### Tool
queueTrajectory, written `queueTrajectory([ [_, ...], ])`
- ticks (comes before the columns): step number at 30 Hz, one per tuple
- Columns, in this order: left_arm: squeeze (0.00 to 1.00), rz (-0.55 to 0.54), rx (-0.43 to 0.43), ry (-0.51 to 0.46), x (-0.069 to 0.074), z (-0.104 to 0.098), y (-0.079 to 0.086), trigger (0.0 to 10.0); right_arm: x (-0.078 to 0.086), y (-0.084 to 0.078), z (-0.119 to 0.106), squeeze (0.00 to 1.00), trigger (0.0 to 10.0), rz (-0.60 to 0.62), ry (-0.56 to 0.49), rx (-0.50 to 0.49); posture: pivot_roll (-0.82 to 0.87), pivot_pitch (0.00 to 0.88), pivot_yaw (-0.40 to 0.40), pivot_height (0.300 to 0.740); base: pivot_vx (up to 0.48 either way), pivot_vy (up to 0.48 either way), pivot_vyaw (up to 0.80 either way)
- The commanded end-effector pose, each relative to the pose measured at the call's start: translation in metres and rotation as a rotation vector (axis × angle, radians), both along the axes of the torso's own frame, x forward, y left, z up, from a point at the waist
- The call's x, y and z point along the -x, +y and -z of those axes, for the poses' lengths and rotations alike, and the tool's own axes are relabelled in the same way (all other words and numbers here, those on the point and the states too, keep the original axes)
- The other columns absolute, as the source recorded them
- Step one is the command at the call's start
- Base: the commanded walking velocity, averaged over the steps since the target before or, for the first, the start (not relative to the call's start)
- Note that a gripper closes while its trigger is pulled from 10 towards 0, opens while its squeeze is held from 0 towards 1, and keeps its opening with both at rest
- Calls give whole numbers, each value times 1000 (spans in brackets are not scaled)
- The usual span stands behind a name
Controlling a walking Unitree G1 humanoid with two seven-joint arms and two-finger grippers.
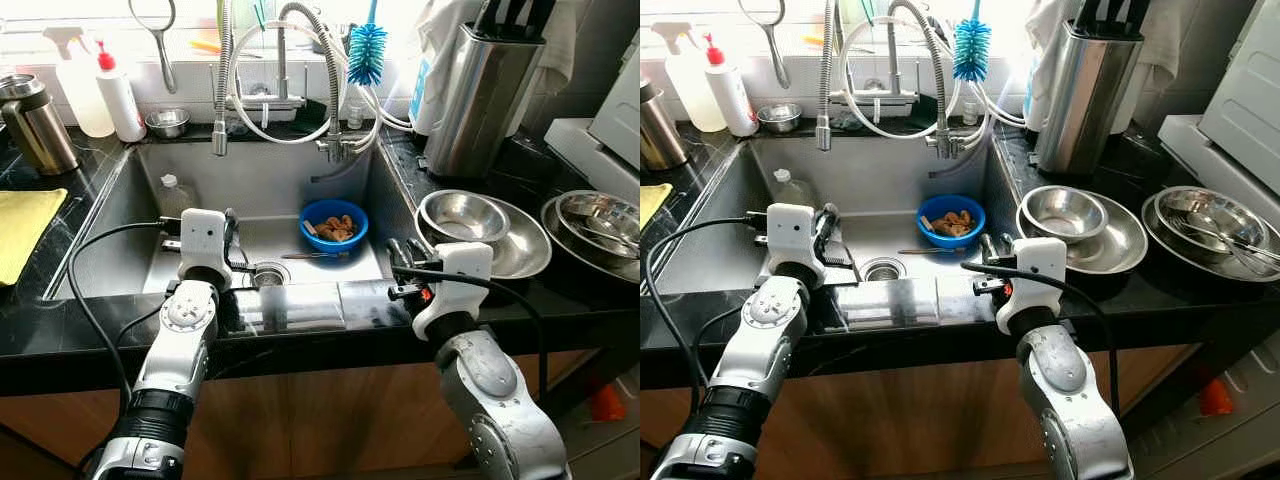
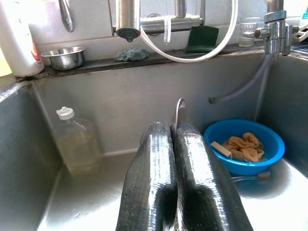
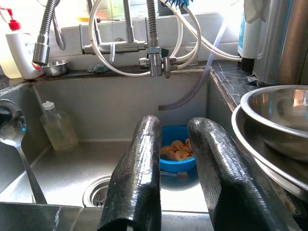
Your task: Kitchen organization
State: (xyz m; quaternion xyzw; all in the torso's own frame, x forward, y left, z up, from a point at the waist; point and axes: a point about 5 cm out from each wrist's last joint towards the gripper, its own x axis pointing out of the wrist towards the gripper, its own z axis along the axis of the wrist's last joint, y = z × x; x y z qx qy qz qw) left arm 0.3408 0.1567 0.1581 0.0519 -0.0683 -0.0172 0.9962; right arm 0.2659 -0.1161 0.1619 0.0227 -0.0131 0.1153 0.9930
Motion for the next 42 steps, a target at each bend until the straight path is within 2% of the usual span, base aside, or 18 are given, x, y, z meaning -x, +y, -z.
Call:
queueTrajectory([
  [1, 757, 14, -14, 20, -2, 1, -3, 10000, -2, -1, 0, 0, 10000, 5, -1, -1, -56, 16, -11, 740, 0, 0, 0],
  [2, 757, 14, -14, 20, -2, 1, -3, 10000, -2, -1, 0, 0, 10000, 5, -1, -1, -56, 16, -11, 740, 0, 0, 0],
  [3, 1000, 14, -14, 23, -2, 2, -3, 10000, -2, -1, 0, 0, 10000, 4, -1, -1, -56, 16, -11, 740, 0, 0, 0],
  [26, 1000, 46, 11, 7, -1, -2, -8, 10000, -4, -6, -1, 0, 10000, 25, 0, -2, -55, 35, -16, 740, 0, 0, 0],
  [27, 188, 45, 7, 0, -1, -3, -7, 10000, -4, -8, -3, 0, 10000, 40, -4, -12, -55, 35, -16, 740, 0, 0, 0],
  [28, 188, 44, 7, -1, -1, -4, -7, 10000, -4, -9, -4, 0, 10000, 43, -5, -15, -55, 35, -16, 740, 0, 0, 0],
  [29, 0, 42, 9, -5, -2, -5, -7, 10000, -5, -11, -6, 0, 10000, 58, -7, -19, -55, 40, -16, 740, 0, 0, 0],
  [31, 0, 39, 10, -7, -2, -6, -5, 10000, -9, -22, -17, 0, 10000, 112, -34, -36, -55, 40, -16, 740, 0, 0, 0],
  [33, 0, 39, 10, -7, -2, -6, -5, 10000, -10, -25, -21, 0, 10000, 128, -42, -47, -55, 40, -16, 740, 0, 0, 0],
  [36, 0, 39, 9, -5, -2, -5, -5, 10000, -14, -45, -29, 0, 10000, 245, -28, -107, -59, 44, -15, 740, 0, 0, 0],
  [37, 0, 41, 10, -6, -2, -5, -5, 10000, -17, -59, -28, 0, 10000, 323, 8, -148, -62, 47, -14, 740, 0, 0, 0],
  [40, 0, 45, 8, -7, -2, -5, -6, 10000, -18, -71, -28, 0, 10000, 361, 10, -209, -62, 46, -14, 740, 0, 0, 0],
  [41, 0, 50, 8, -9, -1, -6, -7, 10000, -19, -76, -26, 1000, 10000, 370, 19, -231, -64, 46, -14, 740, 0, 0, 0],
  [42, 0, 51, 8, -9, -1, -6, -8, 10000, -20, -78, -25, 1000, 10000, 376, 27, -241, -63, 42, -14, 740, 0, 0, 0],
])
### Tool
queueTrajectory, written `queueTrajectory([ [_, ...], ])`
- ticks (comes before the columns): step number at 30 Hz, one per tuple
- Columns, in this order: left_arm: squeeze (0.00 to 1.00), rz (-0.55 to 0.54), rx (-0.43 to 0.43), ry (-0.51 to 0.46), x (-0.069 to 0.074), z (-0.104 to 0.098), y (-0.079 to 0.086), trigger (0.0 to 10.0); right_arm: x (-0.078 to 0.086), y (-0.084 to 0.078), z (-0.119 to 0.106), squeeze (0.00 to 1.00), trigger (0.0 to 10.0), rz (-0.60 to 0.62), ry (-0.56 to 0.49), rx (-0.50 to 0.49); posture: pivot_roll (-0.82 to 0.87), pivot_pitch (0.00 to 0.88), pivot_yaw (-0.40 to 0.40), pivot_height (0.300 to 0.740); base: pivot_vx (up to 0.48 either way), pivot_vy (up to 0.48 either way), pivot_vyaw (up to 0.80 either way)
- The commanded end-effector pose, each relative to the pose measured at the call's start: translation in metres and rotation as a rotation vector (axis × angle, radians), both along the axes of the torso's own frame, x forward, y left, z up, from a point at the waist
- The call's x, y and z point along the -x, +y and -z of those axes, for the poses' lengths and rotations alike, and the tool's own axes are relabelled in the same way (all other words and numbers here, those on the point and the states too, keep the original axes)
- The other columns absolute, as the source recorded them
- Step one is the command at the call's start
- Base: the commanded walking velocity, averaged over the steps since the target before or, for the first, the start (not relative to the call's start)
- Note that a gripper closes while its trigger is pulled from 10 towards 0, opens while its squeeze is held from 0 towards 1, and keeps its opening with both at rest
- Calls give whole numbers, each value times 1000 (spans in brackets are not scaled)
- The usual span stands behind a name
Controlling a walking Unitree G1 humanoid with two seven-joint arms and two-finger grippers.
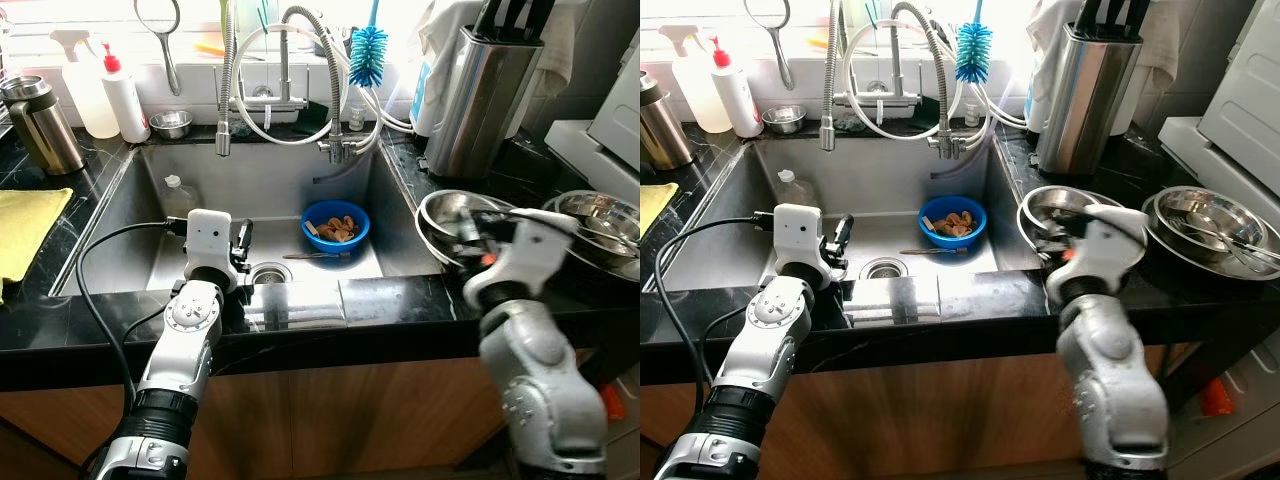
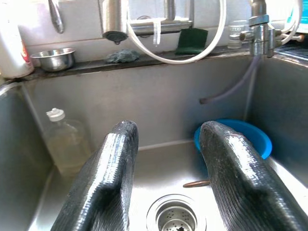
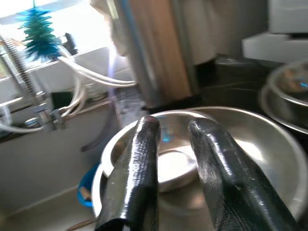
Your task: Kitchen organization
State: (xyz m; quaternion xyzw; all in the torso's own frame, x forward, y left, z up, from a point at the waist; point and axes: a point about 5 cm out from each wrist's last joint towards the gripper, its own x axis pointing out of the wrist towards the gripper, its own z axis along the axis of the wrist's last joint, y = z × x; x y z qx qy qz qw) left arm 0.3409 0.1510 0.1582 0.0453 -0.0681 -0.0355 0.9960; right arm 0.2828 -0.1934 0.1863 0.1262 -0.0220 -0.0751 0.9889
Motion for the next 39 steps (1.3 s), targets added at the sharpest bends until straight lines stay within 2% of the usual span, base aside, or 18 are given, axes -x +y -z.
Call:
queueTrajectory([
  [1, 0, 17, -3, -12, -1, -6, -2, 10000, -3, -2, 1, 1000, 10000, 9, 15, -38, -63, 42, -14, 740, 0, 0, 0],
  [5, 0, 26, -14, -18, -1, -6, -3, 10000, -9, -11, 4, 1000, 10000, 73, 78, -46, -58, 38, -14, 740, 0, 0, 0],
  [9, 0, 39, -27, -30, -1, -9, -4, 10000, -14, -14, 4, 1000, 10000, 100, 88, -104, -49, 11, -13, 740, 0, 0, 0],
  [15, 0, 51, -37, -36, -1, -10, -5, 10000, -17, -18, 5, 1000, 10000, 134, 115, -112, -42, 0, -12, 740, 0, 0, 0],
  [16, 0, 56, -44, -40, -2, -11, -6, 10000, -18, -20, 5, 757, 10000, 150, 122, -115, -42, 0, -12, 740, 0, 0, 0],
  [17, 0, 61, -47, -42, -2, -12, -7, 10000, -21, -26, 5, 0, 10000, 181, 136, -129, -42, 0, -9, 740, 0, 0, 0],
  [23, 0, 62, -46, -41, -3, -12, -7, 10000, -26, -35, 3, 0, 10000, 218, 149, -147, -43, 9, -8, 740, 0, 0, 0],
  [33, 0, 56, -47, -46, -3, -13, -7, 10000, -45, -42, -7, 0, 10000, 196, 165, -137, -46, 27, -13, 740, 0, 0, 0],
  [39, 0, 59, -44, -44, -4, -13, -8, 10000, -56, -40, -4, 0, 10000, 161, 194, -123, -59, 33, -5, 740, 0, 0, 0],
])
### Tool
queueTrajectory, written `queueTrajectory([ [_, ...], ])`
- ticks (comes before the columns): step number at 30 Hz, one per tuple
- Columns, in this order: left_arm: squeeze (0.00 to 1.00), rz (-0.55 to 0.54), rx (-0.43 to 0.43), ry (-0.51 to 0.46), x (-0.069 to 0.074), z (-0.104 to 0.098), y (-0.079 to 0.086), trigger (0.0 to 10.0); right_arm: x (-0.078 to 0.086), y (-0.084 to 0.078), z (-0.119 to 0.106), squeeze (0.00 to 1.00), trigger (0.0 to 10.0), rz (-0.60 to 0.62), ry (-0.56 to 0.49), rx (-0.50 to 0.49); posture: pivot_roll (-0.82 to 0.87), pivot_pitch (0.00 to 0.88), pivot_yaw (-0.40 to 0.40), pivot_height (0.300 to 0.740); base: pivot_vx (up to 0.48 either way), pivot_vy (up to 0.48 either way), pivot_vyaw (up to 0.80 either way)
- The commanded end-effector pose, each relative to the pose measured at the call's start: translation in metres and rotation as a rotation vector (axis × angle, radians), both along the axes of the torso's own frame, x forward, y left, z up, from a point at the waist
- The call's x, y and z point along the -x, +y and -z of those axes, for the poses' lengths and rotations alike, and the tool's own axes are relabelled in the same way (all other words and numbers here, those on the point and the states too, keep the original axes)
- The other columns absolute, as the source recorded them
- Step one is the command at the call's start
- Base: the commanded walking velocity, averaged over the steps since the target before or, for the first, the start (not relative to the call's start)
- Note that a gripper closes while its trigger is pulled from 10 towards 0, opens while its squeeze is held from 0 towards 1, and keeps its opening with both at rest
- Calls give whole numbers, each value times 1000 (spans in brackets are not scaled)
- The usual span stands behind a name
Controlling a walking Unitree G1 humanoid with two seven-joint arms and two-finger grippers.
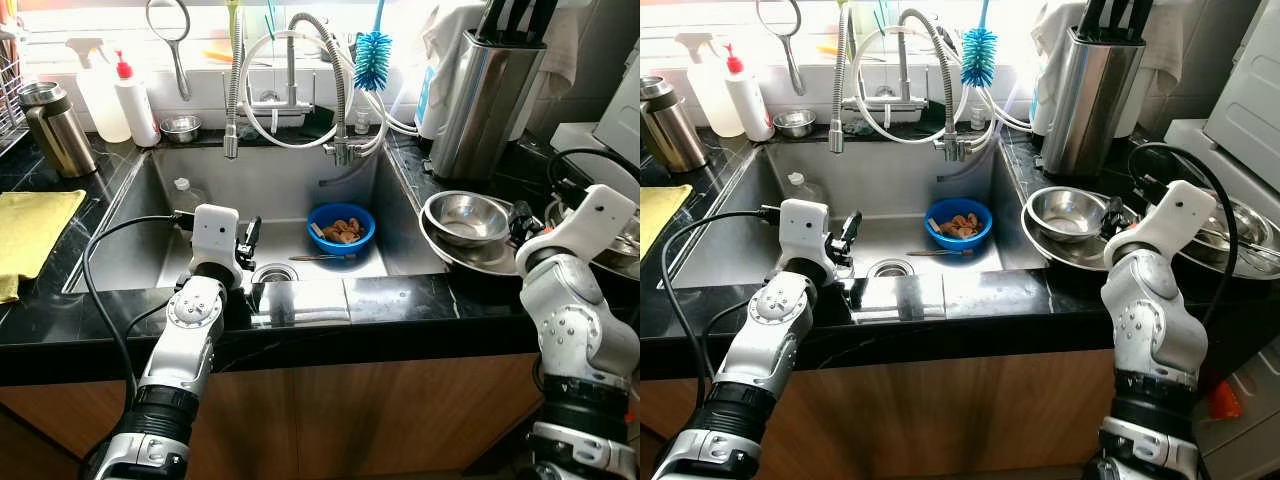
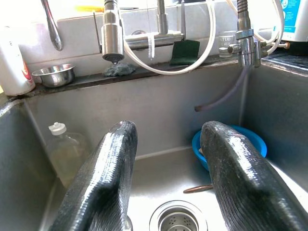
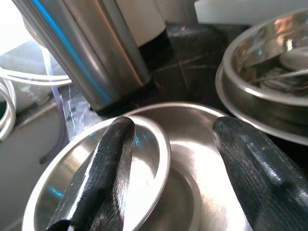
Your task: Kitchen organization
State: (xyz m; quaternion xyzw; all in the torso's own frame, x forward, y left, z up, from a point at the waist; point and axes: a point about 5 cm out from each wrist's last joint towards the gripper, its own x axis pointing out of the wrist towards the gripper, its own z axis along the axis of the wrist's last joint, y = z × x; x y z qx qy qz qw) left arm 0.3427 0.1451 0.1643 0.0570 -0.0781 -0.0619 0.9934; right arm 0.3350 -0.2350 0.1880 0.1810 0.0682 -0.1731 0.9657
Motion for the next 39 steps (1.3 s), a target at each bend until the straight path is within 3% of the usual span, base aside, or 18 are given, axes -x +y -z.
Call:
queueTrajectory([
  [1, 0, 10, -17, -25, -3, -7, -3, 10000, -7, 2, -2, 0, 10000, -35, 15, 17, -59, 34, -5, 740, 0, 0, 0],
  [7, 0, 11, -17, -27, -3, -7, -3, 10000, -18, 8, 0, 0, 10000, -100, 23, 8, -61, 35, -5, 740, 0, 0, 0],
  [26, 0, 18, -33, -28, -4, -7, -4, 10000, -32, 24, 3, 0, 10000, -125, 5, -52, -56, 43, 2, 740, 0, 0, 0],
  [39, 0, 24, -39, -31, -3, -7, -4, 10000, -34, 14, -8, 0, 10000, -42, -45, -88, -52, 40, -1, 740, 0, 0, 0],
])
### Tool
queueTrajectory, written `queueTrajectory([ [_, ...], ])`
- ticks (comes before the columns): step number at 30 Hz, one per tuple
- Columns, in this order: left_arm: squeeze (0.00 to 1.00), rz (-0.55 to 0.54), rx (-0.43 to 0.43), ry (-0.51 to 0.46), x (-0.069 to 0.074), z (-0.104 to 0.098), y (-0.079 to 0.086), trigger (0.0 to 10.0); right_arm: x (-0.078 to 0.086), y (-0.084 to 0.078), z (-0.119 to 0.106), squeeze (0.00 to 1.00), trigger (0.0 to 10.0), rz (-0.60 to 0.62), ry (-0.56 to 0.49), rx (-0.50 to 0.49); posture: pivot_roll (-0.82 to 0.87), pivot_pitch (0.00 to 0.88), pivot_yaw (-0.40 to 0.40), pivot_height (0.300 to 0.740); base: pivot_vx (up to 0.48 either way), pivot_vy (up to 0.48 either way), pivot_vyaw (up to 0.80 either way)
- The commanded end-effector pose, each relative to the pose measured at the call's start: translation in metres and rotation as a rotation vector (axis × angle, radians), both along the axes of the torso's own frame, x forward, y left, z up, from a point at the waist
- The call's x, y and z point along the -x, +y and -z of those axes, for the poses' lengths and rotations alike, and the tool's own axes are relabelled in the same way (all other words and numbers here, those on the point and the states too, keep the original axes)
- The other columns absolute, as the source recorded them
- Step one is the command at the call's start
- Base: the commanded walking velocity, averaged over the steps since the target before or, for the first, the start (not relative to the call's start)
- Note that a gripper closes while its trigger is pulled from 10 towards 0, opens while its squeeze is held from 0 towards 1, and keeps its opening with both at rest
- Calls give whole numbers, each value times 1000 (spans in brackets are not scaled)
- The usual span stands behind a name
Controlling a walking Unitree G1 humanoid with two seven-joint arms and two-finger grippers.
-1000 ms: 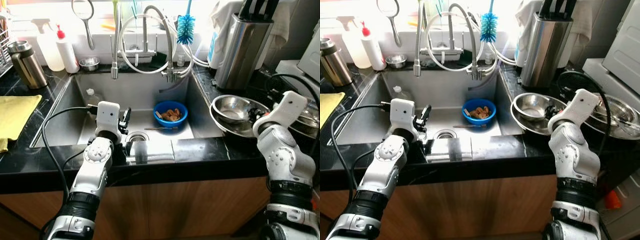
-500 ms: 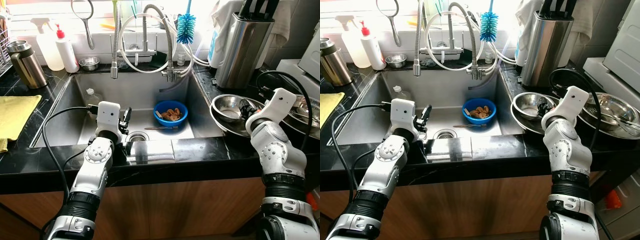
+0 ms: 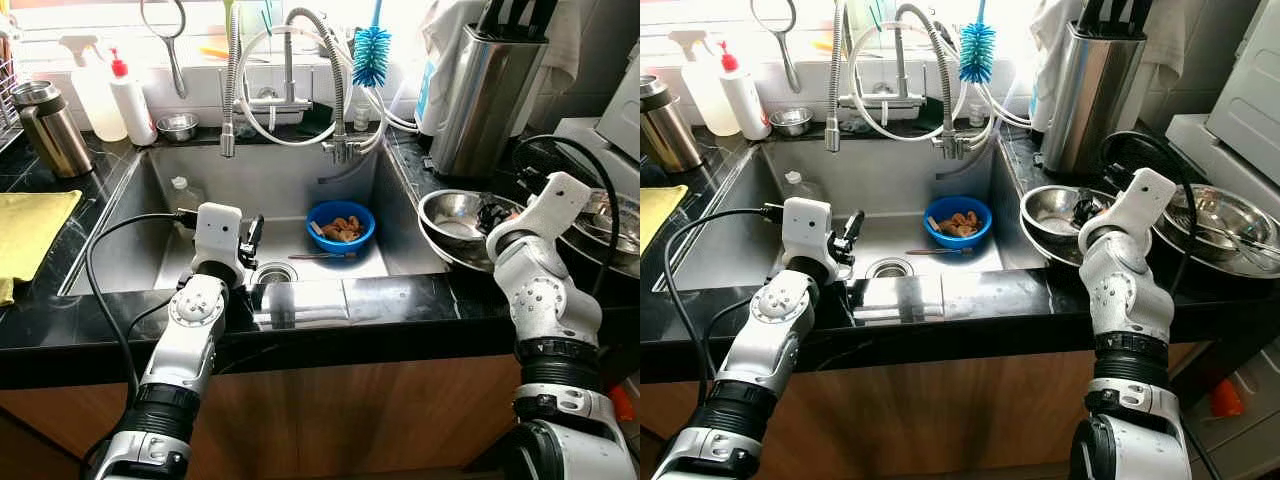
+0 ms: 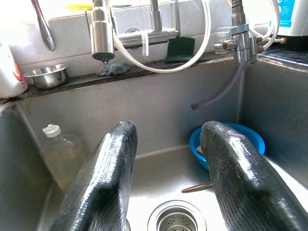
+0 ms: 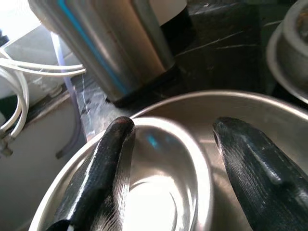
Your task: Kitchen organization
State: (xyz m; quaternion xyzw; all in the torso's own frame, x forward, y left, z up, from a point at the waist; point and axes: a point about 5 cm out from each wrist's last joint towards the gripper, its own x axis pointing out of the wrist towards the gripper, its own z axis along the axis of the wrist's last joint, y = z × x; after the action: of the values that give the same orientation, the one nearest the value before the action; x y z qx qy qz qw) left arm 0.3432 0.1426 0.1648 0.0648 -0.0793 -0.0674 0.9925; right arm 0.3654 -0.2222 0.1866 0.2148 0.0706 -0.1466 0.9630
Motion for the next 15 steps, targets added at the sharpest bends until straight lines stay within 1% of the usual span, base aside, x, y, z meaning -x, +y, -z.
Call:
queueTrajectory([
  [1, 0, 14, -23, -28, -2, -7, -2, 10000, -4, 2, -9, 0, 10000, 6, -28, -18, -52, 40, -1, 740, 0, 0, 0],
  [7, 0, 20, -27, -27, -2, -6, -2, 10000, -4, 3, -8, 0, 10000, 10, -23, -37, -47, 25, -4, 740, 0, 0, 0],
  [10, 0, 22, -29, -27, -1, -6, -2, 10000, -4, 5, -3, 0, 10000, -4, -8, -85, -45, 20, -6, 740, 0, 0, 0],
  [15, 0, 28, -33, -24, -1, -5, -3, 10000, -4, 8, 0, 0, 10000, -5, 7, -95, -42, 13, -8, 740, 0, 0, 0],
])
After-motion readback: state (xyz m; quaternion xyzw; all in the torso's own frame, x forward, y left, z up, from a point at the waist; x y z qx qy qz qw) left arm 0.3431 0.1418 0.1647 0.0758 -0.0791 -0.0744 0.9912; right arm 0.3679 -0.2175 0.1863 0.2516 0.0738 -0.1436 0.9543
